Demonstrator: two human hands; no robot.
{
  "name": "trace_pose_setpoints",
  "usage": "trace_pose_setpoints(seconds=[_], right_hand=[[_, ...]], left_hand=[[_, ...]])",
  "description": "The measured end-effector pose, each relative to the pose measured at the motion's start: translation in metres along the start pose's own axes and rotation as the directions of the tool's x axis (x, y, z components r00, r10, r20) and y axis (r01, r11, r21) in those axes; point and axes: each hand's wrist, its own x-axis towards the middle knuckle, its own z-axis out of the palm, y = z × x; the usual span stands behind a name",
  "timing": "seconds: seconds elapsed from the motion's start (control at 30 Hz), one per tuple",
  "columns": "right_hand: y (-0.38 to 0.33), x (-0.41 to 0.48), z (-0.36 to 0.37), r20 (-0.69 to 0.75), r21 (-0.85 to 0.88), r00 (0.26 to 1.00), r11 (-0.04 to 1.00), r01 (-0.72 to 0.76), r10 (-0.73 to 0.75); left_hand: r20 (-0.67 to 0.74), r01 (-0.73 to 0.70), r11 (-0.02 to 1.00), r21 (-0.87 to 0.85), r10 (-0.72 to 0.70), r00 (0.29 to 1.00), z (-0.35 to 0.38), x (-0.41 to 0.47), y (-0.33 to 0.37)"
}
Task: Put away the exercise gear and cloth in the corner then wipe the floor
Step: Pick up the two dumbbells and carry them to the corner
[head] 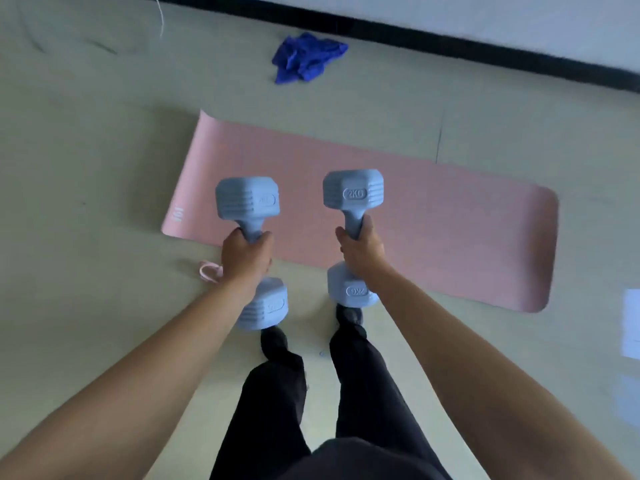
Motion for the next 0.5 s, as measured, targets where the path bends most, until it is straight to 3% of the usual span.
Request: trace_pose_setpoints(seconds=[0.27, 0.5], right_hand=[[-0.101, -0.108, -0.090, -0.290, 0.091, 0.932, 0.963, 0.255, -0.219], [-0.100, -0.205, -0.108, -0.630, 0.181, 0.760, 0.920, 0.347, -0.163]], left_hand=[[0.064, -0.317, 0.946, -0.067, 0.321, 0.945, -0.071, -0.086, 0.136], [0.226, -0.573, 0.812, -0.114, 0.582, 0.781, -0.098, -0.128, 0.171]])
